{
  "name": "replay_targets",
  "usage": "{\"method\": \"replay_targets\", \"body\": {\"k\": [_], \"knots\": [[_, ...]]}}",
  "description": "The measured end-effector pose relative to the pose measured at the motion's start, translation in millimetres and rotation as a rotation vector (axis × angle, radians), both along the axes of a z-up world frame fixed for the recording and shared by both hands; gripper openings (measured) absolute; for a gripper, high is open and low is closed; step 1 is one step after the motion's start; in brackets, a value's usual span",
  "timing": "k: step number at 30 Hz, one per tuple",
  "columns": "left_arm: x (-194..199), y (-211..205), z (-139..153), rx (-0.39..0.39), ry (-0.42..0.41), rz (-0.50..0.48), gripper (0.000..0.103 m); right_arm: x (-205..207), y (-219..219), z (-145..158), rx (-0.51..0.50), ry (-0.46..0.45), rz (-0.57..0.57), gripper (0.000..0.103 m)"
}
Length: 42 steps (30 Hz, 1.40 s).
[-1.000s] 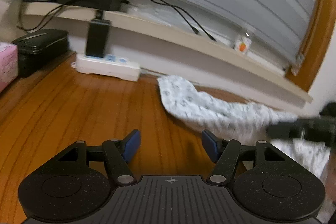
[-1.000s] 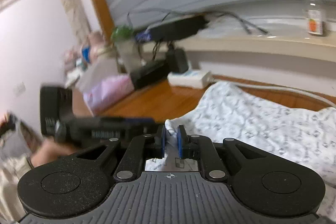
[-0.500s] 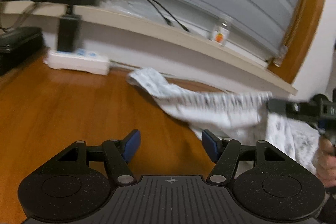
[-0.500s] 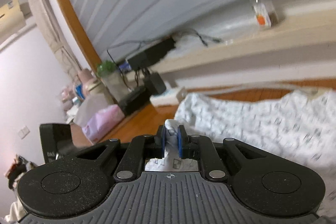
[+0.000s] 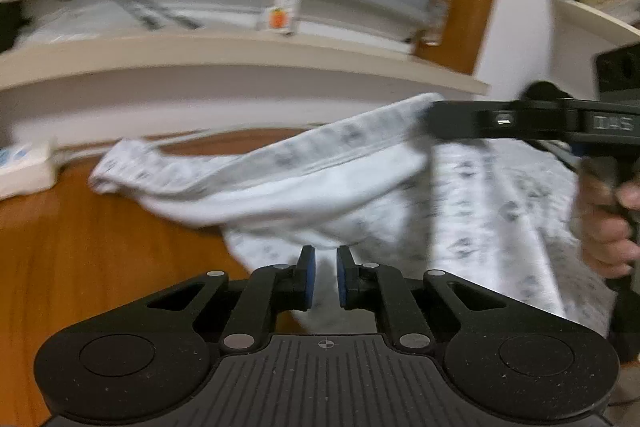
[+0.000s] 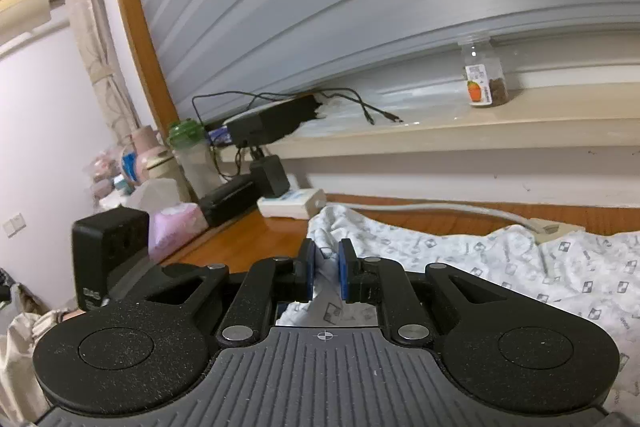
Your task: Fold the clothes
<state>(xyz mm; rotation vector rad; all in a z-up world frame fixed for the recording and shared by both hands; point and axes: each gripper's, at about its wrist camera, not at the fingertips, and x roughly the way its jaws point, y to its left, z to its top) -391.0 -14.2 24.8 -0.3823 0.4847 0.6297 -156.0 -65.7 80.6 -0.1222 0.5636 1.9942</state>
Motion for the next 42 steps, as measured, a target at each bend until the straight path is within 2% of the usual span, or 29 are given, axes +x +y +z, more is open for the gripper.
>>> {"method": "replay_targets", "body": {"k": [5, 7, 9, 11, 15, 19, 24, 26, 27, 28, 30, 31, 33, 36, 37, 40, 42], "knots": [[12, 10, -8, -0.043, 0.069, 0.014, 0.012, 3, 1, -4, 0.003, -0.001, 0.004, 0.014], [8, 10, -7, -0.058, 0.065, 0.021, 0.012, 3, 2, -5, 0.005, 0.004, 0.009, 0.014], [2, 10, -6, -0.078, 0.067, 0.036, 0.002, 1, 2, -4, 0.017, 0.013, 0.024, 0.014], [-4, 12, -5, -0.101, 0.076, 0.061, 0.002, -2, 3, -2, 0.033, 0.017, 0.039, 0.014], [-29, 18, 3, -0.110, 0.152, 0.115, 0.002, -12, 4, 4, 0.054, 0.022, 0.065, 0.014], [-75, 23, 7, -0.098, 0.196, 0.221, 0.002, -26, 10, 4, 0.059, 0.022, 0.084, 0.014], [-90, 21, 8, -0.073, 0.172, 0.276, 0.002, -56, 25, -2, 0.054, -0.001, 0.117, 0.014], [-92, 17, 8, -0.064, 0.146, 0.279, 0.009, -68, 30, -5, 0.051, -0.014, 0.133, 0.014], [-91, 14, 9, -0.060, 0.123, 0.271, 0.017, -75, 33, -6, 0.050, -0.020, 0.140, 0.014], [-90, 13, 9, -0.056, 0.098, 0.259, 0.020, -79, 35, -6, 0.052, -0.021, 0.141, 0.014], [-86, 10, 9, -0.064, 0.084, 0.240, 0.022, -85, 39, -4, 0.027, -0.024, 0.184, 0.023], [-82, 8, 7, -0.066, 0.100, 0.243, 0.022, -88, 41, -3, 0.014, -0.026, 0.206, 0.034], [-84, 8, 5, -0.065, 0.109, 0.248, 0.021, -81, 41, -2, 0.010, -0.005, 0.227, 0.039], [-90, 17, 7, -0.078, 0.086, 0.273, 0.021, -63, 51, -1, -0.002, -0.009, 0.153, 0.042], [-92, 21, 7, -0.082, 0.077, 0.284, 0.021, -57, 58, -3, -0.025, -0.021, 0.127, 0.042], [-94, 33, 8, -0.087, 0.063, 0.305, 0.022, -48, 81, -16, -0.105, -0.157, 0.059, 0.042], [-91, 39, 7, -0.090, 0.084, 0.312, 0.021, -45, 91, -28, -0.128, -0.254, 0.013, 0.042]]}}
